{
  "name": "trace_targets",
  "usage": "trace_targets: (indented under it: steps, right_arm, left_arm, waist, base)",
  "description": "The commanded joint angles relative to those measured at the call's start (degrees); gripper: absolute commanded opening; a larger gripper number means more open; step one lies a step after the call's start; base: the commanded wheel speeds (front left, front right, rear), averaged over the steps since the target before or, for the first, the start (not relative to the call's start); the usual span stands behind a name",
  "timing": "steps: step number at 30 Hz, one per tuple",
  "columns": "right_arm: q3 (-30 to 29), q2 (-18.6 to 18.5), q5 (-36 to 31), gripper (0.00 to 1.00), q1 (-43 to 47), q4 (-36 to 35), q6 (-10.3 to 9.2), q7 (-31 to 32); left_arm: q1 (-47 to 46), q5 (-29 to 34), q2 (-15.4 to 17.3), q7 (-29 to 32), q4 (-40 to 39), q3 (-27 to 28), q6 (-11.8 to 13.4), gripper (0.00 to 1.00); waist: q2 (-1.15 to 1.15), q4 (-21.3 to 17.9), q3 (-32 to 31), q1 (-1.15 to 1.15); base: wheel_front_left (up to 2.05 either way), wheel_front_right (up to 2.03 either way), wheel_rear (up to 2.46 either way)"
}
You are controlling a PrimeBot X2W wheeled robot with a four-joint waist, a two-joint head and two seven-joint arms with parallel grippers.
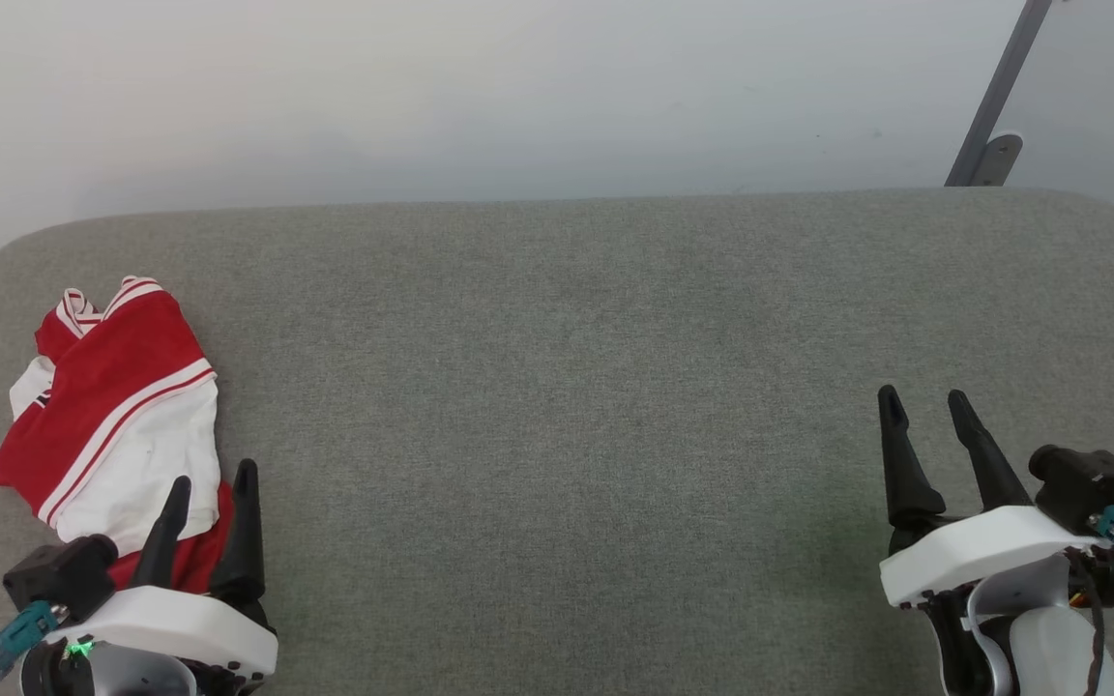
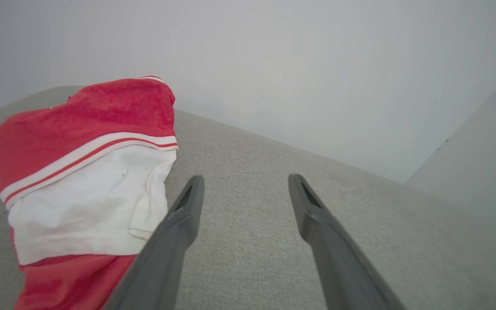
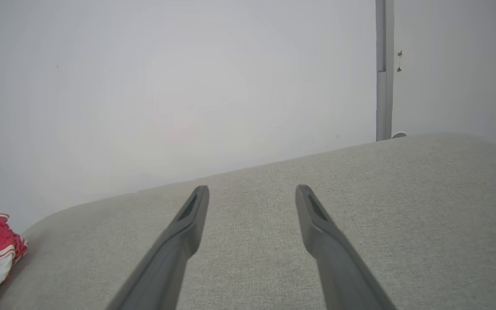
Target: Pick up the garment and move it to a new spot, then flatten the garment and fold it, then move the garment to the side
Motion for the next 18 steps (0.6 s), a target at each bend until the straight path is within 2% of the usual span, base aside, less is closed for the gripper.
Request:
trace_targets:
  steps: [1,10,18]
  right_arm:
    - [0.1,0.0,-2.2,1.00,-0.3,-0.9,0.00,-0.8]
    - [0.0,-0.1,-8.7,1.00,0.1,-1.5,0.00,-2.2]
    - [-1.7,-0.1,-10.8,1.00,0.6,-0.5,0.00,-3.1]
  left_arm:
    - [0.3,1.9,0.5,-0.7,-0.8,-0.1,0.2,1.00]
    - [0.2,7.2,0.9,-2.0,-0.9,-0.6,-0.1,1.00]
    - [0.0,10.4,0.8,-3.0,-0.6,-0.1,-0.3,1.00]
  waist:
    - [0.00,0.0,0.0,0.00]
    - [0.00,0.3,0.8,0.00]
    - [0.00,0.7,1.2,0.00]
  base:
    - [0.00,0.00,0.00]
    - [0.00,0.00,0.00]
    - [0.00,0.00,0.00]
